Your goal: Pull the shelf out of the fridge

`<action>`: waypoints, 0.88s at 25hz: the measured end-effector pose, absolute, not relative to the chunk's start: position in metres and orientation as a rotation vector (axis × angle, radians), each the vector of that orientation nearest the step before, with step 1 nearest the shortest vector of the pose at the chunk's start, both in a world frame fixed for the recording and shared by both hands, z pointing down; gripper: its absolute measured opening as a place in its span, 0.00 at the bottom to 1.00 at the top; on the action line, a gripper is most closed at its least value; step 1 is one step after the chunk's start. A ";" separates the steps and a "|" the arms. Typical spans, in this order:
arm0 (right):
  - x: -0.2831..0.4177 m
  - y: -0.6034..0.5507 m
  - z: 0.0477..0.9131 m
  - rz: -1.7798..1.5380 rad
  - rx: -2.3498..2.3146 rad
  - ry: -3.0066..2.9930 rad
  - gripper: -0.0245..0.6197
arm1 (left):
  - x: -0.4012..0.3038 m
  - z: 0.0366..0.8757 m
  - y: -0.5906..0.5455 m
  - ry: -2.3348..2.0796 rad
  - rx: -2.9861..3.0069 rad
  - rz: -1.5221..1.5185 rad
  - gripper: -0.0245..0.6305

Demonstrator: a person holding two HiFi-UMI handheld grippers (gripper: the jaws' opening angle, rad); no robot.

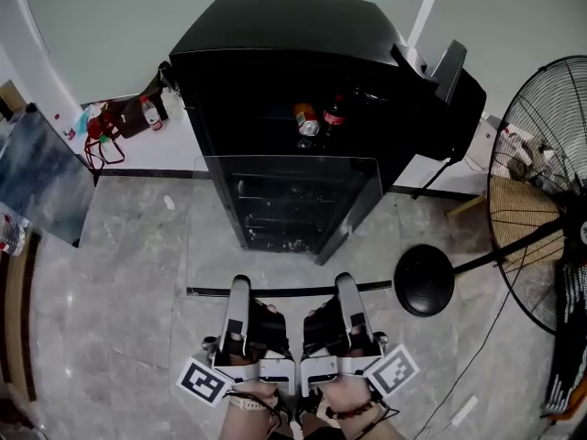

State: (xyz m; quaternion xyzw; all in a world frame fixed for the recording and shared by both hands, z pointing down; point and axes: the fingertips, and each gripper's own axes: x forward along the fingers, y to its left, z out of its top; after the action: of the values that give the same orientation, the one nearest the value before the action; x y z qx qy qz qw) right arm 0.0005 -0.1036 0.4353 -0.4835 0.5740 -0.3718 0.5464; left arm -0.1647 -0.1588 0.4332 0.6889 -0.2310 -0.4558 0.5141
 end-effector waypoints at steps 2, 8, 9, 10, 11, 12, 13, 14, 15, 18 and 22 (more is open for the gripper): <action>0.000 -0.106 0.435 -0.885 -1.138 1.370 0.09 | -0.166 0.432 -0.161 -0.555 1.668 -1.110 0.09; -0.002 -0.105 0.441 -0.897 -1.137 1.350 0.09 | -0.167 0.436 -0.163 -0.548 1.675 -1.103 0.09; -0.002 -0.105 0.441 -0.893 -1.139 1.352 0.09 | -0.166 0.436 -0.164 -0.545 1.671 -1.105 0.09; -0.002 -0.105 0.441 -0.888 -1.142 1.355 0.09 | -0.166 0.437 -0.164 -0.541 1.666 -1.106 0.09; -0.001 -0.105 0.441 -0.885 -1.146 1.358 0.09 | -0.166 0.439 -0.164 -0.538 1.661 -1.106 0.09; -0.001 -0.105 0.442 -0.883 -1.147 1.359 0.09 | -0.166 0.440 -0.164 -0.537 1.657 -1.106 0.09; -0.002 -0.106 0.442 -0.885 -1.146 1.359 0.09 | -0.166 0.441 -0.164 -0.538 1.654 -1.105 0.09; -0.003 -0.106 0.442 -0.889 -1.144 1.358 0.09 | -0.167 0.442 -0.164 -0.541 1.650 -1.104 0.09; -0.004 -0.106 0.442 -0.892 -1.144 1.358 0.09 | -0.169 0.443 -0.164 -0.544 1.648 -1.104 0.09; -0.007 -0.105 0.441 -0.887 -1.148 1.369 0.09 | -0.171 0.441 -0.163 -0.540 1.649 -1.106 0.09; -0.008 -0.105 0.437 -0.878 -1.138 1.373 0.09 | -0.173 0.438 -0.162 -0.536 1.654 -1.113 0.09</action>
State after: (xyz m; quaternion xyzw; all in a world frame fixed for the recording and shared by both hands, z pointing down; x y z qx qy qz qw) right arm -0.0085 -0.1050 0.4371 -0.4797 0.5788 -0.3701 0.5458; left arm -0.1731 -0.1618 0.4375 0.6877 -0.2229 -0.4629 0.5129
